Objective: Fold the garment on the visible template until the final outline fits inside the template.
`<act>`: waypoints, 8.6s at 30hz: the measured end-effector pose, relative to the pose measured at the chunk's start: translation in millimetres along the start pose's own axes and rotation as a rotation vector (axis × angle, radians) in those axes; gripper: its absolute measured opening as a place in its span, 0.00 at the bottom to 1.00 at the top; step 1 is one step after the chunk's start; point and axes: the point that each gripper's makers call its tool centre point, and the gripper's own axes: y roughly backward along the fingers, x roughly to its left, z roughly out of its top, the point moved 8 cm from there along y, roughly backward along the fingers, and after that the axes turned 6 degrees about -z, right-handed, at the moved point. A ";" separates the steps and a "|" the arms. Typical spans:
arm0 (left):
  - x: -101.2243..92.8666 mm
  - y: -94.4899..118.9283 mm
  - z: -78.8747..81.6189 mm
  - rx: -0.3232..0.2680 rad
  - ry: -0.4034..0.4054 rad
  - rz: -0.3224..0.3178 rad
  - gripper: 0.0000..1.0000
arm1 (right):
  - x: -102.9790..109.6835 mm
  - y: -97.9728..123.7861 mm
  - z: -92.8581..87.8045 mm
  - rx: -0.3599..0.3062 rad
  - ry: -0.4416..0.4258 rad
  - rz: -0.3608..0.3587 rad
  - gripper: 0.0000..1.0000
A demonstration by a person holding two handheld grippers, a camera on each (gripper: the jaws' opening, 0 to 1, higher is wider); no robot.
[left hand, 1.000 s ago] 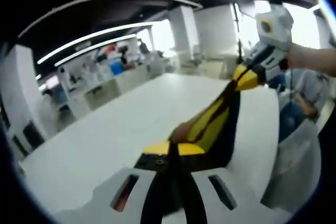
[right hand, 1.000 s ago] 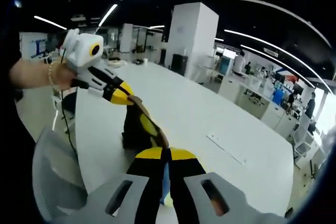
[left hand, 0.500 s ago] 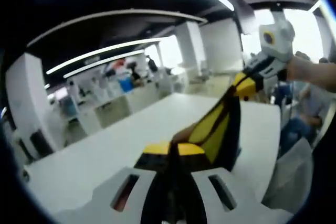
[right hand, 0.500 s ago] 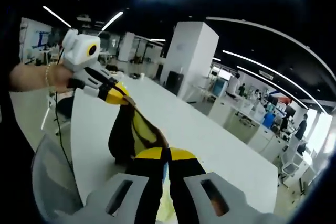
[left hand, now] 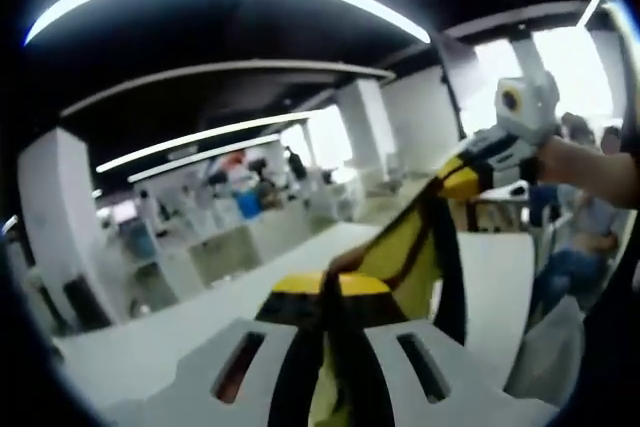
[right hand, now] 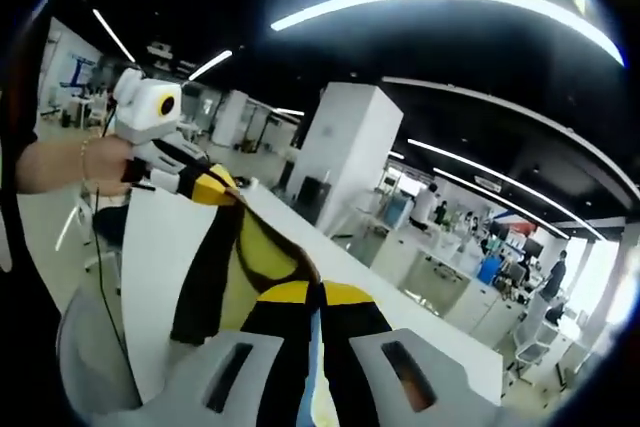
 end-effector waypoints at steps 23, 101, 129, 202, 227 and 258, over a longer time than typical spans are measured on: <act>-13.1 23.9 63.5 -0.107 -0.118 -0.023 0.00 | -14.2 43.1 58.0 -0.133 0.061 -0.068 0.03; 115.5 -263.8 -373.2 0.651 0.836 -0.104 0.00 | -24.6 -265.3 -386.2 0.692 -0.504 0.136 0.03; 127.4 -288.0 -415.9 0.678 0.989 -0.016 0.00 | -23.8 -300.2 -421.1 0.731 -0.415 0.128 0.03; 149.7 -252.7 -342.4 0.586 0.739 0.073 0.11 | -62.5 -260.0 -367.6 0.732 -0.345 -0.044 0.29; 83.5 -156.1 -265.2 0.431 0.692 -0.047 0.76 | -25.8 -156.7 -292.1 0.607 -0.429 0.017 0.56; 0.7 -6.4 -208.4 0.344 0.549 -0.068 0.99 | 32.2 6.3 -221.2 0.449 -0.521 0.078 1.00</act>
